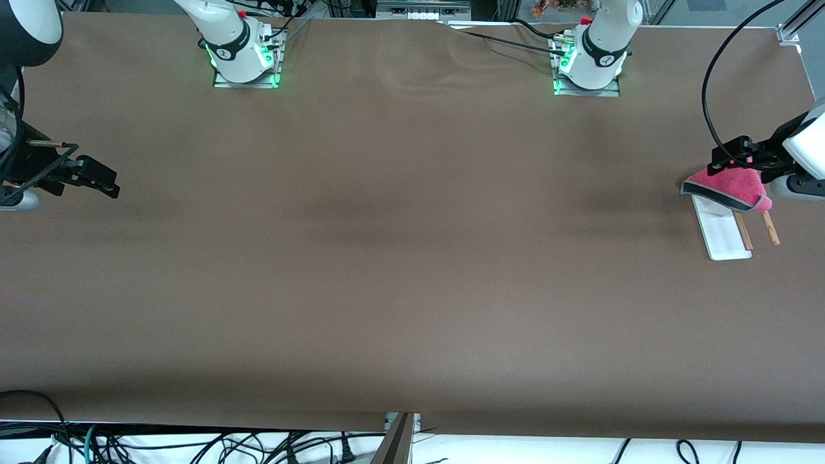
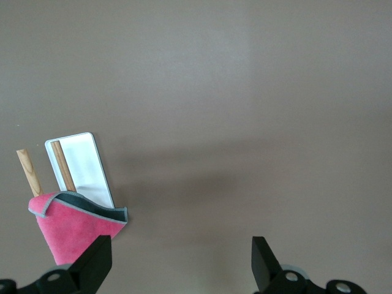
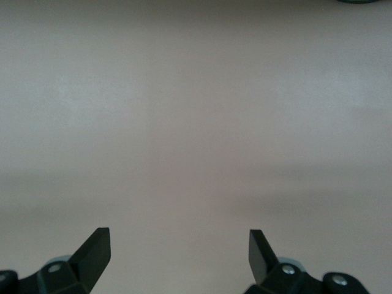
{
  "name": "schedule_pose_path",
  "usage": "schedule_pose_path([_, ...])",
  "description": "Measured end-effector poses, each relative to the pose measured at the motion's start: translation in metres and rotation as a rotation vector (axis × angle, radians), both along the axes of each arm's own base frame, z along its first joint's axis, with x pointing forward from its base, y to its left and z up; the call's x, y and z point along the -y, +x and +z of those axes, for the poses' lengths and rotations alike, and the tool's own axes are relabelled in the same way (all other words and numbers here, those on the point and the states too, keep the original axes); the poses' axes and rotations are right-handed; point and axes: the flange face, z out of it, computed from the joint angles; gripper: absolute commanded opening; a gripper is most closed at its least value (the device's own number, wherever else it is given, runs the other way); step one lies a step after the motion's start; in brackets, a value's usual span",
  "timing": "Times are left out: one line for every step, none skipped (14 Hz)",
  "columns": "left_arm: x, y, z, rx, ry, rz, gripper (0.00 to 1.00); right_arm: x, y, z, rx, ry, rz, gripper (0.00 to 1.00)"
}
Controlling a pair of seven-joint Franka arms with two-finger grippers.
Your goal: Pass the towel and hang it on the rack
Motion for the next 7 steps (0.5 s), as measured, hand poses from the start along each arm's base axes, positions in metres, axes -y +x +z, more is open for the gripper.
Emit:
schedule_pose_path([0.0, 0.0, 0.0, 0.0, 0.001, 0.01, 1.0, 0.0, 0.0, 0.0, 0.0, 0.0, 0.0, 1.0])
schedule_pose_path([0.0003, 0.0, -0.0001, 0.0, 0.0, 0.023, 1.0, 0.0, 0.0, 0.0, 0.0, 0.0, 0.0, 1.0])
schedule_pose_path([0.0007, 0.0, -0.0002, 0.0, -0.002, 0.037, 1.0, 0.0, 0.0, 0.0, 0.0, 0.0, 0.0, 1.0])
schedule_pose_path([0.0007, 0.0, -0.0004, -0.001, -0.002, 0.047, 1.0, 0.0, 0.0, 0.0, 0.0, 0.0, 0.0, 1.0])
schedule_pose_path([0.0008, 0.0, -0.0005, -0.001, -0.001, 0.058, 1.0, 0.0, 0.0, 0.0, 0.0, 0.0, 0.0, 1.0])
schedule_pose_path([0.0008, 0.0, -0.0007, -0.001, 0.0, 0.071, 1.0, 0.0, 0.0, 0.0, 0.0, 0.0, 0.0, 1.0])
schedule_pose_path([0.0009, 0.0, -0.0009, -0.002, 0.001, 0.083, 1.0, 0.0, 0.0, 0.0, 0.0, 0.0, 0.0, 1.0])
